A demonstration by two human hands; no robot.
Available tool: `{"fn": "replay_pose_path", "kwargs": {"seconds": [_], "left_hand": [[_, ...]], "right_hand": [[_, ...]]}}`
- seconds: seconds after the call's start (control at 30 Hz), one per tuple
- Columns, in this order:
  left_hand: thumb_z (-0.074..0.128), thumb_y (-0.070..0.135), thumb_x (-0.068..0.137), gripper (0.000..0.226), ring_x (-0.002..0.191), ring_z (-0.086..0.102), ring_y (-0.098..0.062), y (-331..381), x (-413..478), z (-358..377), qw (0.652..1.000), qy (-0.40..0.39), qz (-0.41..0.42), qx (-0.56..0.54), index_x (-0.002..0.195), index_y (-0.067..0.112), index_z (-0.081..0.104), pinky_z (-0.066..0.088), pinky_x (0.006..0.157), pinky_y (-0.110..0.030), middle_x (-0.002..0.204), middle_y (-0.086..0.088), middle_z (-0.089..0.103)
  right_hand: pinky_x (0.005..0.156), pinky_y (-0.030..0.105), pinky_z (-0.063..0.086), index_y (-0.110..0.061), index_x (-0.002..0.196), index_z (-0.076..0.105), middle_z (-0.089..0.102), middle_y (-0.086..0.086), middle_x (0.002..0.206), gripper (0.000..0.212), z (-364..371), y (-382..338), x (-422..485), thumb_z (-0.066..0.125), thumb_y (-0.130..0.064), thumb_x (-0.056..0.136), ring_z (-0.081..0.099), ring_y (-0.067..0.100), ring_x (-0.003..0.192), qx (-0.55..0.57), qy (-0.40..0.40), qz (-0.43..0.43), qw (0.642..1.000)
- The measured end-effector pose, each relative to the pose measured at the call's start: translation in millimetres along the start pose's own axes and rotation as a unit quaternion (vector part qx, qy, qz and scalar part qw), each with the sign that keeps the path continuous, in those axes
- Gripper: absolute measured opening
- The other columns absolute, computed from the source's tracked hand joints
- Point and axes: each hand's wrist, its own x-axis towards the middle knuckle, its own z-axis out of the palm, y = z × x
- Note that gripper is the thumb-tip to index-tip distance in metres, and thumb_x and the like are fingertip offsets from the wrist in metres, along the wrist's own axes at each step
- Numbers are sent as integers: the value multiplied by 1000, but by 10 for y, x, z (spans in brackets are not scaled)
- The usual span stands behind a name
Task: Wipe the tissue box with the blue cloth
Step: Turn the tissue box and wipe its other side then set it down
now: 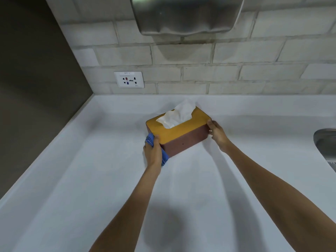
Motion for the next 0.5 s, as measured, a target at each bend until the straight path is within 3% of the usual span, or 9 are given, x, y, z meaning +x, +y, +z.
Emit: {"fn": "replay_pose_path", "kwargs": {"seconds": [0.07, 0.2, 0.33, 0.43, 0.5], "left_hand": [[45, 44, 94, 36, 95, 58, -30, 55, 58, -31, 1000, -6, 3, 0, 107, 11, 51, 47, 81, -37, 104, -15, 58], [41, 52, 91, 36, 87, 54, -27, 173, 154, -106, 999, -27, 5, 35, 99, 17, 48, 45, 85, -38, 90, -7, 56], [43, 53, 88, 39, 75, 54, -25, 287, 162, -172, 997, -39, 14, 68, 72, 17, 48, 43, 76, -35, 72, -5, 55], [41, 52, 90, 45, 61, 51, -18, 391, 147, -194, 995, -47, 20, 91, 63, 16, 44, 40, 61, -29, 65, -5, 52], [41, 52, 90, 47, 59, 50, -17, 458, 148, -211, 993, -59, 11, 106, 63, 14, 45, 41, 64, -31, 64, -6, 52]], "right_hand": [[92, 33, 36, -10, 127, 48, 52, 2, 114, 48, -32, -16, -38, 41, -45, 95, 52, 24, 109, -9, 7, -2, 1000], [91, 35, 41, -14, 117, 50, 54, 4, 113, 51, -88, -136, -113, 44, -55, 90, 53, 24, 102, -56, 18, 3, 998], [94, 41, 44, -17, 106, 49, 55, 5, 106, 49, -133, -281, -213, 42, -62, 86, 54, 27, 95, -119, 35, 14, 992], [82, 38, 46, -16, 101, 48, 58, 7, 99, 50, -169, -386, -332, 40, -63, 86, 60, 29, 84, -162, 41, 18, 986], [72, 32, 48, -16, 101, 50, 62, 7, 96, 54, -208, -441, -426, 41, -66, 85, 64, 30, 79, -184, 45, 22, 982]]}}
